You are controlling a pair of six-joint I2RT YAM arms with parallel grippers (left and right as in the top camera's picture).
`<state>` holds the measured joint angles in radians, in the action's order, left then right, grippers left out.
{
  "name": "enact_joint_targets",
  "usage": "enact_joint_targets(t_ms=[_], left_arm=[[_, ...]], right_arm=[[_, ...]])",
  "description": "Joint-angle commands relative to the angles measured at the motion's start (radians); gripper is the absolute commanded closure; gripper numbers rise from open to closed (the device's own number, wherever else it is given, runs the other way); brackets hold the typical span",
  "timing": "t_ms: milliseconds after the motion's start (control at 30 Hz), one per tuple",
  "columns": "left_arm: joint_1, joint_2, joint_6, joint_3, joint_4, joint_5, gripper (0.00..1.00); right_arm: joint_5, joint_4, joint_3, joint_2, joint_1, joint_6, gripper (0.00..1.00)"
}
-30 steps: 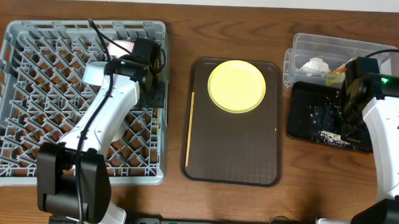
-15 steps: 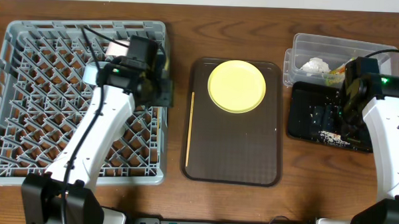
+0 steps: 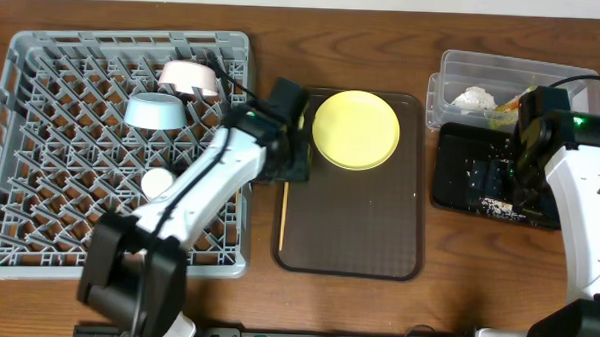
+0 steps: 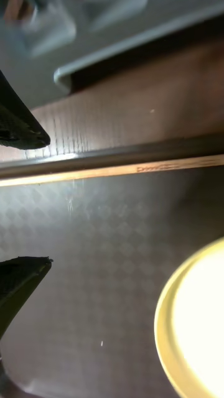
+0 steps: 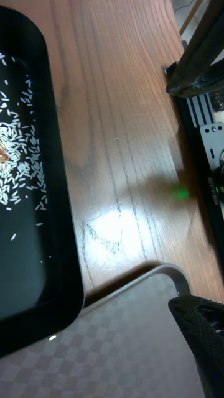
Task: Sort waste into correct bins and load items into the dishwasher
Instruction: 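Reach the left gripper back to the remaining chopstick and grasp it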
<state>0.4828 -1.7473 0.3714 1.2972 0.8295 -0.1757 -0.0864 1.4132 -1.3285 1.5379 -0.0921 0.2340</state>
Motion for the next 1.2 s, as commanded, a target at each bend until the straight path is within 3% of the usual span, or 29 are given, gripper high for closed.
enact_joint_targets(t_ms=[0, 600, 833, 1067, 1167], left_arm=[[0.019, -0.060, 0.116, 0.015, 0.002, 0.033, 0.43], [0.054, -0.293, 0.134, 0.014, -0.040, 0.034, 0.43], [0.054, -0.303, 0.136, 0.015, -0.039, 0.034, 0.72], [0.053, -0.296, 0.135, 0.018, -0.038, 0.034, 0.79], [0.053, -0.275, 0.135, 0.018, -0.035, 0.035, 0.89]], right_arm=[[-0.010, 0.000, -0.005, -0.014, -0.020, -0.002, 0.01], [-0.010, -0.001, -0.005, -0.014, -0.020, -0.003, 0.01], [-0.010, -0.003, -0.005, -0.014, -0.020, -0.003, 0.01], [-0.010, -0.003, -0.005, -0.014, -0.020, -0.003, 0.01], [-0.011, -0.003, -0.005, -0.014, -0.020, -0.003, 0.01]])
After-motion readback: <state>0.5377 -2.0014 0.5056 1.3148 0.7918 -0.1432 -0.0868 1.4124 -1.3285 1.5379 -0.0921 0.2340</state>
